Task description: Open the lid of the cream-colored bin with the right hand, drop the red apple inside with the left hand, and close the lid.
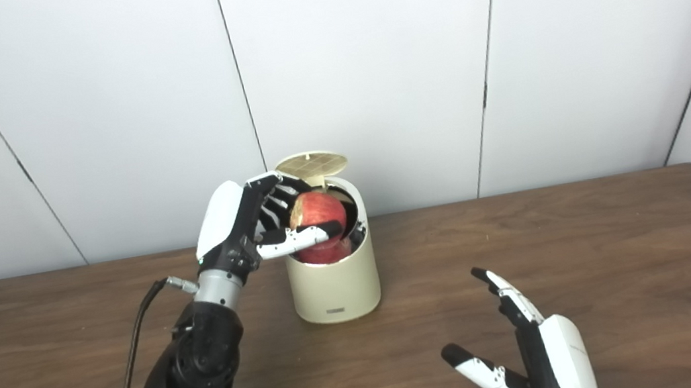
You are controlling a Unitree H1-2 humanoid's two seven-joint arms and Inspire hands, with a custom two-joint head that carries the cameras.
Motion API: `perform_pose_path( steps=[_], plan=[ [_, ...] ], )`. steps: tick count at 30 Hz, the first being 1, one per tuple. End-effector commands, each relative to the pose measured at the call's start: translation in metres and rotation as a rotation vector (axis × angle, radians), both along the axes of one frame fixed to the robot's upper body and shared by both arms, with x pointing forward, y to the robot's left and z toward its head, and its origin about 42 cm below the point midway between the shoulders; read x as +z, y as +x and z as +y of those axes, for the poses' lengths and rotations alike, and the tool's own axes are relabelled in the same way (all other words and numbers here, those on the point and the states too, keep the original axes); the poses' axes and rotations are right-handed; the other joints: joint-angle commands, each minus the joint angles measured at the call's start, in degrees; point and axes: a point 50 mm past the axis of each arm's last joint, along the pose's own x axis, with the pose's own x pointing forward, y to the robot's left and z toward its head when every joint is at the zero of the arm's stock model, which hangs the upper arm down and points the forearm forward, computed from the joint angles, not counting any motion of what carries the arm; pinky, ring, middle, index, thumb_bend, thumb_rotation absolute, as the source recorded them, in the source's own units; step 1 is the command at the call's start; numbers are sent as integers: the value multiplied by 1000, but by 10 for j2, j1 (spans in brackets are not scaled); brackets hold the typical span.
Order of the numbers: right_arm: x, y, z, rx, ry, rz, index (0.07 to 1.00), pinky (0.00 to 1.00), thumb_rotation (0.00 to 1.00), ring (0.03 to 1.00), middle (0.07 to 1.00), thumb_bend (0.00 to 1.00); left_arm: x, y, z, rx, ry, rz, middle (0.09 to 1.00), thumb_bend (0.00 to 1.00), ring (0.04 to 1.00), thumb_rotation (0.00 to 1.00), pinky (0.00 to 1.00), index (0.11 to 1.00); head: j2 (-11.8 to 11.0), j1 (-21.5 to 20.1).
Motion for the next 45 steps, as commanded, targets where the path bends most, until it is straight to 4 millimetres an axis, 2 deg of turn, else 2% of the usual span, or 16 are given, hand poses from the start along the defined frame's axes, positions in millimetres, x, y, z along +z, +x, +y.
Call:
perform_pose_path(
  steps=[1, 9, 16, 18, 23, 31, 33, 35, 37, 38, 41, 45],
  plan=[
    [11, 3, -1, 5, -4, -60, 848, 726, 916, 826, 863, 716, 21, 2, 9, 23, 56, -65, 622, 1000, 589, 588, 498, 656, 1, 0],
    [11, 4, 0, 6, -10, -59, 850, 715, 923, 821, 865, 719, 25, 1, 14, 35, 100, -56, 640, 1000, 596, 581, 483, 680, 1, 0],
    [9, 2, -1, 5, -10, -55, 851, 705, 924, 814, 867, 724, 24, 0, 14, 34, 113, -69, 669, 1000, 666, 556, 553, 694, 1, -2],
    [9, 2, -1, 9, -8, -57, 851, 707, 922, 816, 867, 725, 23, 0, 14, 36, 112, -74, 662, 1000, 647, 536, 533, 691, 2, -2],
    [9, 2, -1, 8, -13, -55, 852, 713, 938, 819, 867, 748, 22, 2, 15, 33, 103, -73, 663, 1000, 660, 468, 557, 693, 0, -3],
    [8, 3, -1, 10, -18, -55, 854, 720, 940, 822, 866, 734, 27, -3, 17, 28, 95, -135, 656, 1000, 651, 477, 523, 705, -2, -2],
    [8, 4, -2, 12, -20, -55, 853, 708, 940, 815, 865, 734, 29, -6, 18, 32, 116, -175, 700, 1000, 677, 492, 559, 728, -3, -1],
    [7, 4, -2, 12, -22, -54, 852, 706, 941, 814, 864, 731, 30, -9, 19, 39, 136, -197, 746, 1000, 747, 505, 677, 755, -3, -1],
    [7, 4, -2, 12, -16, -46, 854, 717, 943, 820, 865, 740, 30, -12, 20, 52, 165, -219, 830, 1000, 853, 529, 839, 820, -4, -1],
    [7, 4, -2, 13, -15, -44, 855, 721, 943, 823, 866, 742, 30, -13, 21, 57, 178, -225, 858, 1000, 888, 538, 886, 843, -5, 0],
    [6, 3, -2, 15, -17, -38, 849, 719, 944, 822, 867, 736, 27, -15, 23, 66, 197, -229, 930, 1000, 974, 540, 943, 906, -4, -1],
    [5, 2, -2, 16, -14, -31, 850, 721, 943, 826, 872, 746, 25, -16, 24, 76, 229, -226, 960, 1000, 995, 513, 961, 936, -4, 0]
  ],
)
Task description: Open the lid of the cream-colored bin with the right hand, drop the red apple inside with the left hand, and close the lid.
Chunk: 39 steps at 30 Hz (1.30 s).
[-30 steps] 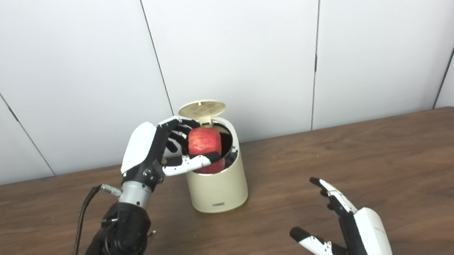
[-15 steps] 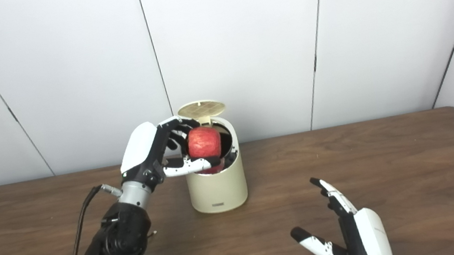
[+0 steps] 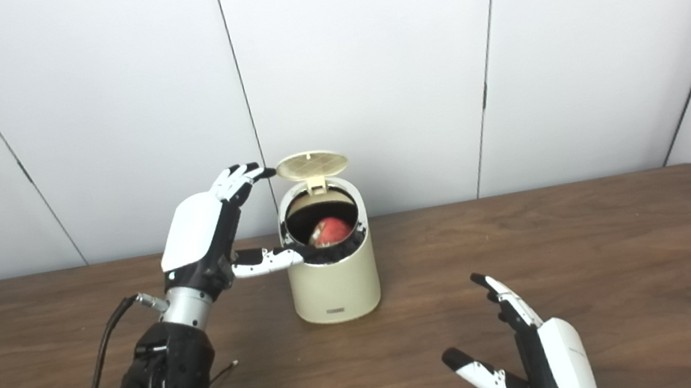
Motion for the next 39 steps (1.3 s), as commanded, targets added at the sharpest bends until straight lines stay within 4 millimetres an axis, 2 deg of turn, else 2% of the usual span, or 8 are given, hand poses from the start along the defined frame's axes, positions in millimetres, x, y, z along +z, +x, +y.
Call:
perform_pose_path(
  steps=[1, 10, 14, 18, 21, 24, 28, 39],
  plan=[
    [10, 1, 1, 11, 0, -52, 849, 722, 946, 827, 872, 750, 29, 0, -3, -16, 14, -114, 966, 1000, 998, 509, 969, 943, 1, 0],
    [9, 2, 1, 14, 3, -47, 856, 736, 957, 836, 876, 768, 29, -4, -2, -23, -15, -128, 961, 1000, 989, 483, 963, 934, 1, -1],
    [9, 4, 1, 16, -1, -50, 851, 742, 957, 838, 875, 763, 36, -19, 6, -53, -194, -175, 821, 1000, 823, 431, 738, 800, -1, -2],
    [8, 6, -1, 21, -6, -59, 855, 746, 941, 836, 872, 744, 36, -42, 17, -106, -404, -249, 675, 695, 645, 330, 526, 650, -6, -1],
    [8, 8, -4, 21, -5, -72, 853, 735, 944, 831, 871, 748, 35, -65, 27, -96, -499, -315, 620, 432, 584, 479, 473, 612, -7, 0],
    [11, 11, -6, 24, -8, -87, 857, 737, 945, 831, 869, 755, 31, -86, 39, -104, -593, -360, 603, 305, 579, 577, 497, 599, -8, 2],
    [20, 15, -10, 29, -22, -115, 862, 739, 961, 831, 867, 766, 21, -109, 51, -110, -677, -360, 610, 288, 595, 609, 528, 603, -11, 2],
    [119, 41, -11, 114, -112, -372, 862, 748, 951, 842, 865, 764, -27, -140, 63, -85, -797, -209, 627, 232, 614, 600, 540, 605, -17, -5]
  ],
)
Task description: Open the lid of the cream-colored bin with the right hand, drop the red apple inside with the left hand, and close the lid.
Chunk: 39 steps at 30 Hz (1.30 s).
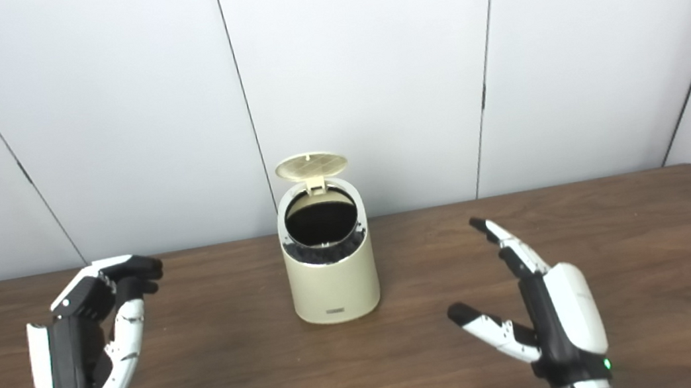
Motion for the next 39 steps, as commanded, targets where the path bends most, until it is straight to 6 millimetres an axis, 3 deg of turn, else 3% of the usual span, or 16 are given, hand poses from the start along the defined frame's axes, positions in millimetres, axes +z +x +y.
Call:
perform_pose_path(
  steps=[1, 4, 7, 15, 19, 32, 39],
  plan=[
    [33, 5, 6, 25, -33, -108, 857, 730, 959, 831, 860, 760, -2, 1, 1, -27, 15, 0, 637, 224, 625, 635, 555, 623, 0, -1],
    [63, 13, 17, 44, -94, -155, 832, 629, 955, 771, 829, 752, -17, -2, -1, -55, 33, 73, 686, 215, 670, 764, 601, 689, 2, 0],
    [86, 16, 28, 74, -141, -176, 821, 599, 947, 763, 820, 756, -26, -1, -3, -70, 22, 106, 723, 222, 699, 812, 637, 733, 3, -3],
    [136, 30, 47, 126, -318, -164, 829, 743, 999, 821, 839, 834, -33, 4, -6, -81, 33, 129, 735, 228, 708, 854, 633, 736, 2, -4],
    [154, 49, 55, 119, -408, -163, 830, 762, 1000, 819, 836, 870, -33, 5, -8, -80, 42, 125, 734, 238, 712, 834, 636, 729, 3, -3],
    [166, 108, 97, 114, -543, -94, 858, 791, 899, 855, 859, 828, -27, 5, -7, -50, 59, 119, 727, 285, 712, 848, 630, 722, -2, 6],
    [159, 123, 109, 127, -591, -34, 853, 825, 876, 864, 857, 807, -24, 5, -6, -40, 46, 107, 729, 324, 722, 980, 656, 722, 0, 10]
  ],
)
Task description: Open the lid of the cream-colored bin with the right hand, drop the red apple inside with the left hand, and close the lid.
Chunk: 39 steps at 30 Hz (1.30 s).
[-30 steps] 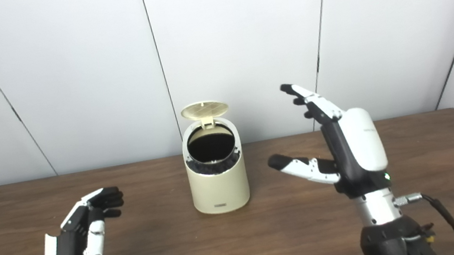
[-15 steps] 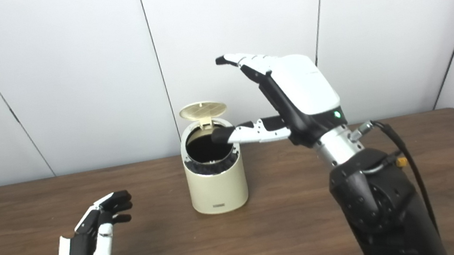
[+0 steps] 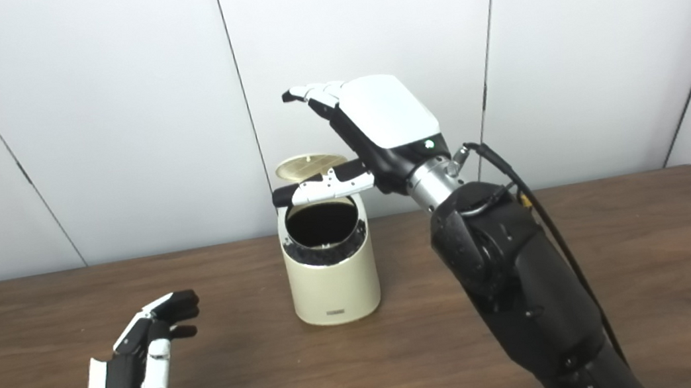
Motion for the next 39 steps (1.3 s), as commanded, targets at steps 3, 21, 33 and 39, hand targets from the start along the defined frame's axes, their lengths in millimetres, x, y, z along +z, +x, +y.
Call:
perform_pose_path(
  steps=[3, 21, 33, 39],
  plan=[
    [19, 8, 9, 0, -51, -47, 856, 832, 902, 869, 866, 817, 20, 2, -3, 3, -6, -86, 726, 336, 719, 978, 654, 721, 1, 1],
    [10, 7, 15, -24, -41, -23, 678, 736, 934, 763, 735, 887, 24, 2, -2, 8, -7, -99, 728, 315, 719, 962, 651, 721, 7, 1],
    [7, 0, 14, -25, -53, -45, 612, 710, 963, 708, 651, 871, 26, 4, -2, 11, -6, -101, 723, 341, 716, 959, 642, 715, 10, -1],
    [10, -7, 14, -30, -75, 21, 621, 750, 965, 730, 663, 871, 27, 1, -2, 8, -4, -98, 723, 330, 713, 960, 641, 715, 16, -1]
  ],
)
